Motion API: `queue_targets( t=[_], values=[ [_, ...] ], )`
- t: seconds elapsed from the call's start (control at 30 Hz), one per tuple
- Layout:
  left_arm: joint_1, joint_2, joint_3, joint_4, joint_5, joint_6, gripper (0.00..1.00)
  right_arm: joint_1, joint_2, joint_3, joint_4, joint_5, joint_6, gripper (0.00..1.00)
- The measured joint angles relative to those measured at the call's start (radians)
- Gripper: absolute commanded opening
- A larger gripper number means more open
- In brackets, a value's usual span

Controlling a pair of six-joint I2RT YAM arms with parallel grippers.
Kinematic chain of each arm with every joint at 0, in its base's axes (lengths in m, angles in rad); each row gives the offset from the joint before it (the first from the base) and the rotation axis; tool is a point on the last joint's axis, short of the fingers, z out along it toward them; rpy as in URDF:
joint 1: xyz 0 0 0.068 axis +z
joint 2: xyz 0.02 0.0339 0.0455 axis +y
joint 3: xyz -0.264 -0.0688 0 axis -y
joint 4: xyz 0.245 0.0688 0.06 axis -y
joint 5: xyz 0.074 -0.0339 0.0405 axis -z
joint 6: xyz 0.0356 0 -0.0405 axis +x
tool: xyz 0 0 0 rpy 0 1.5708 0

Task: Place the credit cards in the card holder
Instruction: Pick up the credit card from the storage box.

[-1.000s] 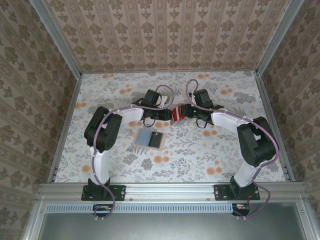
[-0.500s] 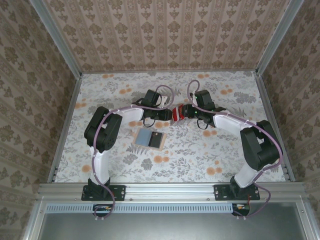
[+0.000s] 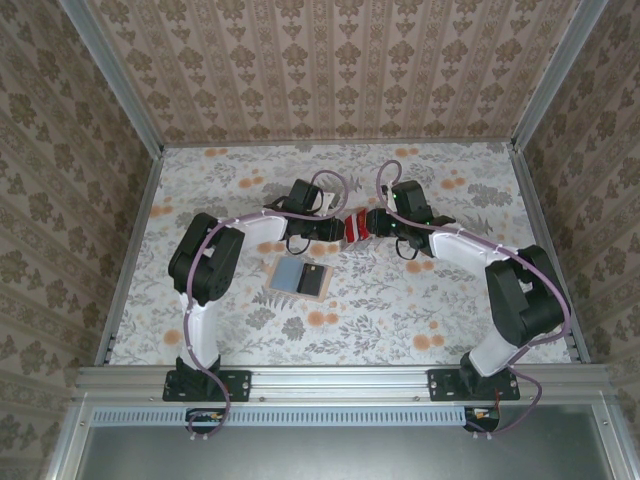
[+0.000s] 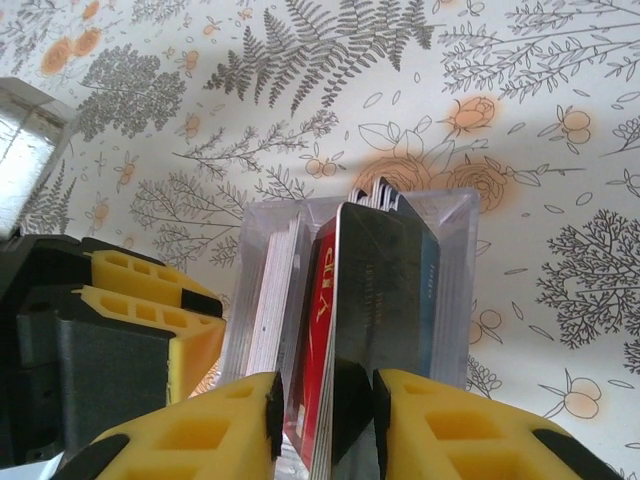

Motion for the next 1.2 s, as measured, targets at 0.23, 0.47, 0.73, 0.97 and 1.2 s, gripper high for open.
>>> queue_targets(
  t=[0.23,0.47,0.73,0.97,1.2],
  values=[
    [0.000,0.000,0.000,-0.001,-0.001,0.000,0.28,0.000,-0.001,-0.002,0.007,0.011,0.000,0.24],
    [0.000,0.000,0.000,-0.003,-0.001,0.000,0.28,0.000,-0.010,-0.010,0.007,0.026,0.000,0.17],
    [0.000,0.000,0.000,-0.003,-0.003,0.002,0.28,0.000,-0.053,-0.042,0.019,0.039,0.000,0.14],
    [0.000,0.000,0.000,-0.004,-0.004,0.009,0.28,0.000,-0.093,-0.076,0.046,0.057,0.000,0.11],
    [0.000,0.000,0.000,-0.005,-0.009,0.015,0.28,0.000,-0.160,-0.137,0.096,0.077,0.000,0.09]
  ],
)
